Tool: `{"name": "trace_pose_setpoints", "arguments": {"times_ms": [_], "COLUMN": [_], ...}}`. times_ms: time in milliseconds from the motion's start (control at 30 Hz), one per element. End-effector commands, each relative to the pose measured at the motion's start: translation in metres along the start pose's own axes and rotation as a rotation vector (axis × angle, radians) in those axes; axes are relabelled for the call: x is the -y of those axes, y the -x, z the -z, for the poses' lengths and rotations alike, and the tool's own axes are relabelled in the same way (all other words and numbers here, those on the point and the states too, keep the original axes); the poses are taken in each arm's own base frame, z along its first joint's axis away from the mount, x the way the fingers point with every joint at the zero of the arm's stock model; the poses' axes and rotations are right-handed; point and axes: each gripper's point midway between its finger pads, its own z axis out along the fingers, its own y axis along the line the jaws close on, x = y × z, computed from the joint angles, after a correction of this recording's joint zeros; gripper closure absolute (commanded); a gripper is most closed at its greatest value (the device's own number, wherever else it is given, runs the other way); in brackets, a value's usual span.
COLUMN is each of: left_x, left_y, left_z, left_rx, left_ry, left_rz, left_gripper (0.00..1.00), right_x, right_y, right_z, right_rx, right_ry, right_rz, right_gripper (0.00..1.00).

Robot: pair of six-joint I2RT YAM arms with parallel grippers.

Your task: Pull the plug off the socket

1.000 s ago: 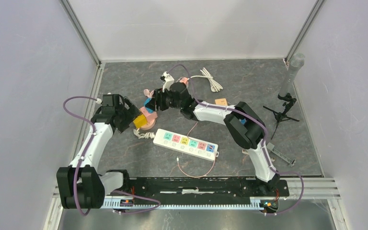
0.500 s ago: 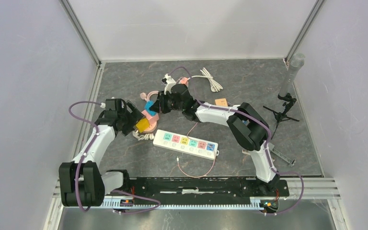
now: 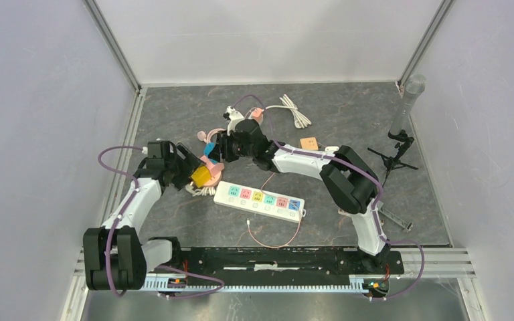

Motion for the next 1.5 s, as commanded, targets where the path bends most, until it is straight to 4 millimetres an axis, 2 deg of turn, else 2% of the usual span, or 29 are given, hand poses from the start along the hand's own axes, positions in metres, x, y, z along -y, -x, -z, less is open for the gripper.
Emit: {"name": "trace_pose_setpoints", "arguments": {"times_ms": [0, 167, 333, 433, 533, 600, 733, 800, 933, 1067, 1200, 1333, 1467], "left_x": [-0.001, -0.014, -0.028, -0.033, -0.034, -0.036, -0.038, -0.039, -0.036, -0.032, -0.010, 0.020, 0.025], "left_y": [-0.011, -0.016, -0.016, -0.012, -0.011, -0.011, -0.014, -0.014, -0.012, -0.010, -0.007, 0.000, -0.002], "left_z": [-0.003, -0.007, -0.008, -0.007, -0.007, -0.008, -0.010, -0.011, -0.009, -0.007, -0.002, 0.008, 0.009], "left_rx": [-0.030, -0.050, -0.042, -0.021, -0.014, -0.017, -0.031, -0.031, -0.026, -0.023, -0.025, 0.020, 0.009], "left_ry": [-0.022, 0.030, 0.102, 0.136, 0.146, 0.151, 0.161, 0.163, 0.160, 0.143, 0.043, -0.109, -0.141], "left_rz": [0.050, 0.036, 0.038, 0.035, 0.037, 0.038, 0.038, 0.039, 0.037, 0.035, 0.044, 0.059, 0.056], "left_gripper": [0.16, 0.21, 0.21, 0.21, 0.22, 0.23, 0.24, 0.25, 0.25, 0.25, 0.24, 0.20, 0.17], "right_x": [-0.016, -0.017, -0.025, -0.023, -0.027, -0.030, -0.043, -0.048, -0.044, -0.037, -0.035, -0.022, -0.018], "right_y": [0.020, 0.027, 0.029, 0.032, 0.036, 0.039, 0.044, 0.039, 0.031, 0.042, 0.051, 0.040, 0.028], "right_z": [0.000, 0.002, 0.005, 0.007, 0.011, 0.013, 0.015, 0.012, 0.008, 0.015, 0.021, 0.017, 0.015], "right_rx": [0.065, 0.113, 0.120, 0.101, 0.087, 0.094, 0.121, 0.107, 0.086, 0.118, 0.136, 0.103, 0.081], "right_ry": [0.048, 0.054, 0.082, 0.082, 0.165, 0.205, 0.271, 0.294, 0.275, 0.206, 0.181, 0.133, 0.140], "right_rz": [0.067, 0.061, 0.044, -0.061, -0.205, -0.238, -0.181, -0.125, -0.090, -0.037, -0.065, -0.112, -0.140], "right_gripper": [0.57, 0.70, 1.00, 1.00, 1.00, 1.00, 1.00, 1.00, 1.00, 1.00, 1.00, 1.00, 1.00]}}
